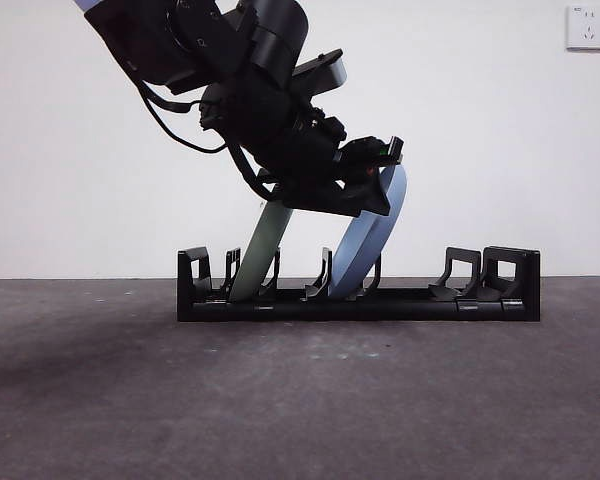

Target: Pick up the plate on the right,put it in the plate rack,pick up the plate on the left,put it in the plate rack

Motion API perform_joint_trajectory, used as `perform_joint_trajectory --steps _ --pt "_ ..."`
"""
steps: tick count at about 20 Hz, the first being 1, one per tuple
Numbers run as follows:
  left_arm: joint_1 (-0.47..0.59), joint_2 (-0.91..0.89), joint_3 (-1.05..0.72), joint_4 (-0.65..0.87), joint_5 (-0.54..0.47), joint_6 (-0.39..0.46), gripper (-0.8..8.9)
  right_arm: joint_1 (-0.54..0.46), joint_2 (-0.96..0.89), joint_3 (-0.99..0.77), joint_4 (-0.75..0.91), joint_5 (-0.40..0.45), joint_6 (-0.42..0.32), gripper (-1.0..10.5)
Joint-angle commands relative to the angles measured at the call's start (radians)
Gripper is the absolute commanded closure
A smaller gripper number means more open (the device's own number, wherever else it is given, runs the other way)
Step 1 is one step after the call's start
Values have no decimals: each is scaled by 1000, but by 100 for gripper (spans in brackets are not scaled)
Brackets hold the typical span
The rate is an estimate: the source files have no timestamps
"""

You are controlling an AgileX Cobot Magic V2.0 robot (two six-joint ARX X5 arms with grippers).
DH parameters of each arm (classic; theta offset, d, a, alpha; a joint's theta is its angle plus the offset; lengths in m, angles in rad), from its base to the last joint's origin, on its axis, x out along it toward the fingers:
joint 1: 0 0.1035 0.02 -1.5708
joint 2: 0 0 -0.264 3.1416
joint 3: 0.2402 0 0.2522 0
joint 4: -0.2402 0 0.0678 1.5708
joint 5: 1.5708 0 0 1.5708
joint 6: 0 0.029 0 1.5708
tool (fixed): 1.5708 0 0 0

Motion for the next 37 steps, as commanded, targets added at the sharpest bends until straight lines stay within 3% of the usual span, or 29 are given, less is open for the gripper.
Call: perform_joint_trajectory --steps 1,7,12,20,25,30,37 --pt "1 14 0 4 22 -15 593 1 -2 -7 -24 -3 -8 572" --pt "-14 -55 3 -15 25 -47 593 1 -1 -7 -24 -3 -8 572" --pt "-28 -201 3 -149 25 -47 593 1 0 -7 -24 -3 -8 572" --pt "-53 -632 3 -767 25 -46 593 1 7 -34 -24 -10 -11 572" --pt "-53 -896 3 -1054 24 -46 594 1 7 -138 -24 -139 -33 572" --pt "-53 -1038 3 -1146 21 -46 594 1 7 -237 -24 -162 -49 572" --pt "-53 -1034 3 -1228 21 -47 594 2 7 -269 -24 -178 -59 573"
